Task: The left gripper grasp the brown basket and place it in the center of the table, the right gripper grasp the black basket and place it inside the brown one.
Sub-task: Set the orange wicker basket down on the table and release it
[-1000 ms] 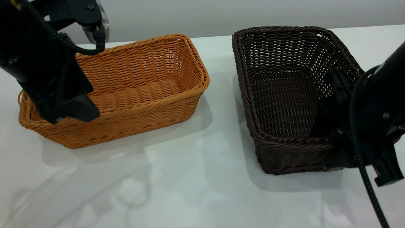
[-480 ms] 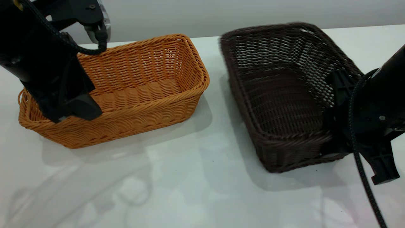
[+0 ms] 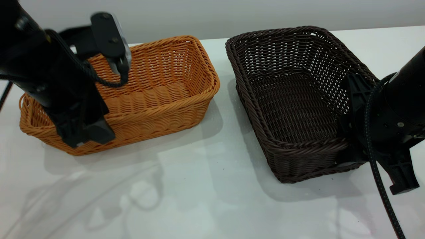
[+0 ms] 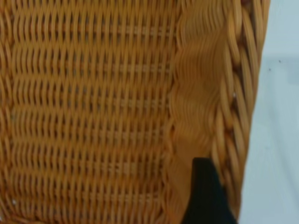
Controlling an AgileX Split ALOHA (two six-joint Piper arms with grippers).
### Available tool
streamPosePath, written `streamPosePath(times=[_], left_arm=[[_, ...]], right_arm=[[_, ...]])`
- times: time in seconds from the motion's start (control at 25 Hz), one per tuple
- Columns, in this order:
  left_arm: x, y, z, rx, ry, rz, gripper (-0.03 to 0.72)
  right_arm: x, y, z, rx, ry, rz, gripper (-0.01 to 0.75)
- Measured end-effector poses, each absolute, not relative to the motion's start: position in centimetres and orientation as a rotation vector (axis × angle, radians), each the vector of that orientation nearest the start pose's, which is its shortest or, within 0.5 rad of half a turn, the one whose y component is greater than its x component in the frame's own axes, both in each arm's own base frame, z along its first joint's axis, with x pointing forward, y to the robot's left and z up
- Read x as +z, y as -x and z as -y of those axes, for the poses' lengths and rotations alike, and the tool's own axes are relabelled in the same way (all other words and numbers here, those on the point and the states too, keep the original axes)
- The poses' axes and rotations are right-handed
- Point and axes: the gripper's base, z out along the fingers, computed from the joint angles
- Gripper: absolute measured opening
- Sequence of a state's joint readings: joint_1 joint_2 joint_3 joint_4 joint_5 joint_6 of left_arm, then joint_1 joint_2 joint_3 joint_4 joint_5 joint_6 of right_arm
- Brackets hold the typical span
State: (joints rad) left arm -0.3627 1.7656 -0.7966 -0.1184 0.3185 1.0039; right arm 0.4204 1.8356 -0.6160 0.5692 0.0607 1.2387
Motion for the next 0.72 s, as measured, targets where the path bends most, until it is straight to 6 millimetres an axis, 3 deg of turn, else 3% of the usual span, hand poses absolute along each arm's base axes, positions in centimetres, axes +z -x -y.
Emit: streamPosePath(times=[0.2,0.32,0.52,0.72], left_arm=[[11.8,-28.5,11.1,0.097,-1.635,-2.232,0.379],[11.1,-28.7,11.2,0.104,-1.632,-2.230,0.322],[10.3,-28.9,11.2,0.121,-1.690,-2.193,0.116],[10.0,-28.8,11.2,0.126,-1.752,-2.164,0.108]], right_arm=[[8.4,-24.9,-11.3,0.553,-1.866,-2.260,0.119],[8.4,-24.9,-11.3,0.556,-1.868,-2.254,0.119],[8.5,-24.9,-11.3,0.561,-1.875,-2.245,0.119],[8.5,-24.9,-11.2,0.564,-1.920,-2.217,0.119]])
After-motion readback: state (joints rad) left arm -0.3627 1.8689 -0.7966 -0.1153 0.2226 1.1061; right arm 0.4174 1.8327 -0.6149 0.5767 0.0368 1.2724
